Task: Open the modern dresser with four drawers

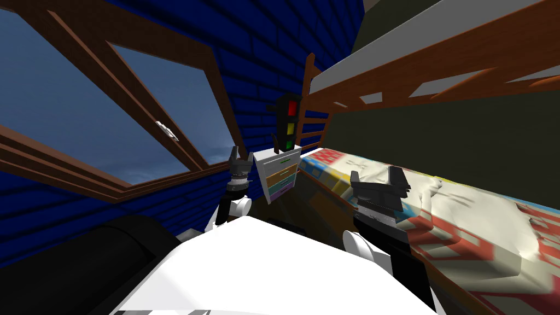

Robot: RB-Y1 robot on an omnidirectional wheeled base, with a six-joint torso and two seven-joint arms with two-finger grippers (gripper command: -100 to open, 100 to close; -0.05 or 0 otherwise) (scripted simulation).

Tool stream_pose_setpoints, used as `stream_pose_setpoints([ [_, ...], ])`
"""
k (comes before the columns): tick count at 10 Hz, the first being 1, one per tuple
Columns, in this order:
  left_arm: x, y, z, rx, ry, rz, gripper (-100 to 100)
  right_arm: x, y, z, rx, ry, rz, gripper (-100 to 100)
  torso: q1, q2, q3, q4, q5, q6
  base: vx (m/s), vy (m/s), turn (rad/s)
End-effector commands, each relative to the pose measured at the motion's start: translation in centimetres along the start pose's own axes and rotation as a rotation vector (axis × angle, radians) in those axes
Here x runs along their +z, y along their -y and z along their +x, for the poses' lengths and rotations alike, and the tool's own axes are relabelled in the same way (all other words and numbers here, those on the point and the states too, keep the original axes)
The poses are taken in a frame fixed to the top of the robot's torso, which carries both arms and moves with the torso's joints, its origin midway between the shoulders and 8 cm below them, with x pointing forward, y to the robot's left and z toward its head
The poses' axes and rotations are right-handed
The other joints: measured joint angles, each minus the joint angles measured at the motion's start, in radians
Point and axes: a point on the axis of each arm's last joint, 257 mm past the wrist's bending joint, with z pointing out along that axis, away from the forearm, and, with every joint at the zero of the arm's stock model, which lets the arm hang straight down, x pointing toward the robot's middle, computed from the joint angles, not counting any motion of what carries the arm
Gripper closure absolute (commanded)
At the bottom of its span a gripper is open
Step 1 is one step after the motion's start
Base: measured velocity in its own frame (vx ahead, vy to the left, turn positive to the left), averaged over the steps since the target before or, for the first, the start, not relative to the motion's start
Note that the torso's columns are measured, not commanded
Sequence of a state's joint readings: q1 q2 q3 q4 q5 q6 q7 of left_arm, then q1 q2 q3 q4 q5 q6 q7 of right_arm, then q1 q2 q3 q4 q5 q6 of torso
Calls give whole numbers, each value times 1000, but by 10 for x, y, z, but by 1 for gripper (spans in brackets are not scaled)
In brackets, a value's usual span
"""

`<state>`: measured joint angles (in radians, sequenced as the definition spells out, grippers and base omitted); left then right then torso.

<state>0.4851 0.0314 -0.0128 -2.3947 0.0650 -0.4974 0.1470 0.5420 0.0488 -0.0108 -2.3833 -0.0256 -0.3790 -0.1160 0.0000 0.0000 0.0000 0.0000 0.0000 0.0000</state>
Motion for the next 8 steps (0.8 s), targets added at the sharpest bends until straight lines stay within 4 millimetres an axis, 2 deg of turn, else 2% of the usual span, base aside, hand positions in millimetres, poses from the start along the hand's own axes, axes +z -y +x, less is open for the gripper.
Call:
stream_pose_setpoints([
  [1,0,0,0,0,0,0,0,0,0,0,0,0,0,0,0,41,-82,41,0,0,0,0,0],
  [8,0,0,0,0,0,0,0,0,0,0,0,0,0,0,0,544,-1087,544,0,0,0,0,0],
])
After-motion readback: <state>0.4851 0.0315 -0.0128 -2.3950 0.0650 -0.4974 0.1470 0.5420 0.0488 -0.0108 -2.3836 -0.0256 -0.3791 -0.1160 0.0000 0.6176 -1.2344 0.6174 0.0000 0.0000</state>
